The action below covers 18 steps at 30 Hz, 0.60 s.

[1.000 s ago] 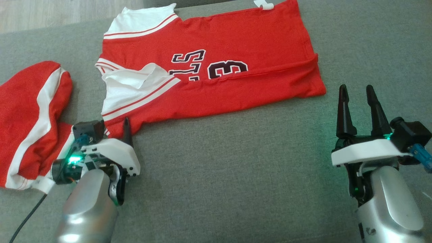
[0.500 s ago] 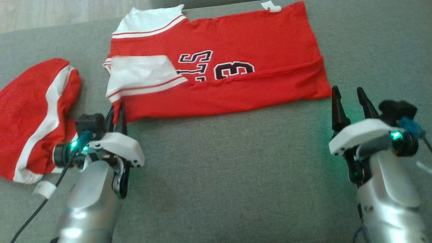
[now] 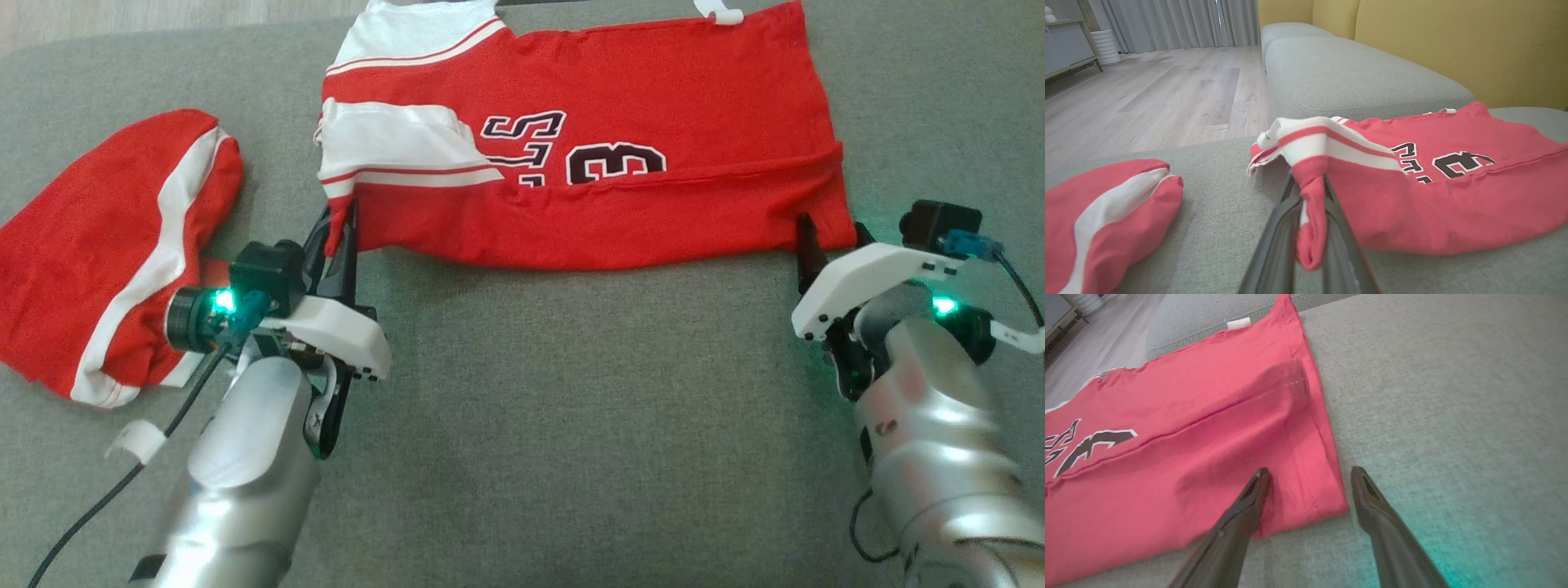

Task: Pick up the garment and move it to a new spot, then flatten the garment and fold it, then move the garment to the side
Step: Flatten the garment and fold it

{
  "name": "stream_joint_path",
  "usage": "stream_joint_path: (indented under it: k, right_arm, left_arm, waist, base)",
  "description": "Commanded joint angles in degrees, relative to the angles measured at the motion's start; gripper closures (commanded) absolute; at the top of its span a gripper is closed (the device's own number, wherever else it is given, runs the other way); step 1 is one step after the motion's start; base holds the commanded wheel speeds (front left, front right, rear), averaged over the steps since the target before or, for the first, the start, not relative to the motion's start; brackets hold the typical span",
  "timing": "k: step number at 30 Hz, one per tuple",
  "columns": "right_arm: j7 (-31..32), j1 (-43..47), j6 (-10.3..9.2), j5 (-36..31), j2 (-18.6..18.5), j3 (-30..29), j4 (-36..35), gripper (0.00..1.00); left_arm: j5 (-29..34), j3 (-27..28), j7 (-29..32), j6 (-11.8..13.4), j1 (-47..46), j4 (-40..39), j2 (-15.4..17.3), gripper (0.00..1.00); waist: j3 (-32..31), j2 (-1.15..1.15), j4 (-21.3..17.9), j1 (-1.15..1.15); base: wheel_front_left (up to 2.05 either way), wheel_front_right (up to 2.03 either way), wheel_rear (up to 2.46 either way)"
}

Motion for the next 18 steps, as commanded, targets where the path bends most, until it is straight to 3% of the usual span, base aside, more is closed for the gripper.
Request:
stream_joint_path:
  k: [1, 2, 3, 4, 18]
  right_arm:
    - [-0.65, -1.6, 0.39, -0.46, 0.2, 1.13, -0.13, 0.0]
    - [-1.13, -2.28, 0.39, -0.73, 0.2, 1.23, 1.28, 0.27]
    - [-1.74, -2.96, 0.39, -1.04, 0.2, 1.51, 2.49, 0.76]
    - [-2.56, -3.6, 0.39, -1.3, 0.2, 1.86, 3.51, 1.0]
    - [-9.2, -5.15, 0.39, -10.58, 0.2, -1.96, 4.42, 1.0]
  left_arm:
    - [0.46, 1.61, -0.13, 0.28, -1.57, -1.95, 1.27, 1.0]
    - [0.4, 1.57, -0.03, 0.32, -1.38, -2.0, 1.37, 1.0]
    - [0.33, 1.55, 0.13, 0.38, -1.2, -2.01, 1.5, 1.0]
    - [0.26, 1.55, 0.25, 0.43, -1.03, -2.01, 1.67, 1.0]
    - [-1.32, 2.28, 0.23, 1.08, 2.14, -1.21, 4.06, 1.0]
  waist:
    - [0.08, 0.0, 0.07, 0.0]
    - [0.14, 0.0, 0.1, 0.0]
    - [0.22, 0.0, 0.11, 0.0]
    - [0.28, 0.0, 0.08, 0.0]
    - [-2.57, 0.0, -1.62, 0.0]
  base:
    - [0.0, 0.0, 0.0]
    - [0.0, 0.0, 0.0]
    - [0.0, 0.0, 0.0]
    - [0.0, 0.0, 0.0]
    - [0.0, 0.0, 0.0]
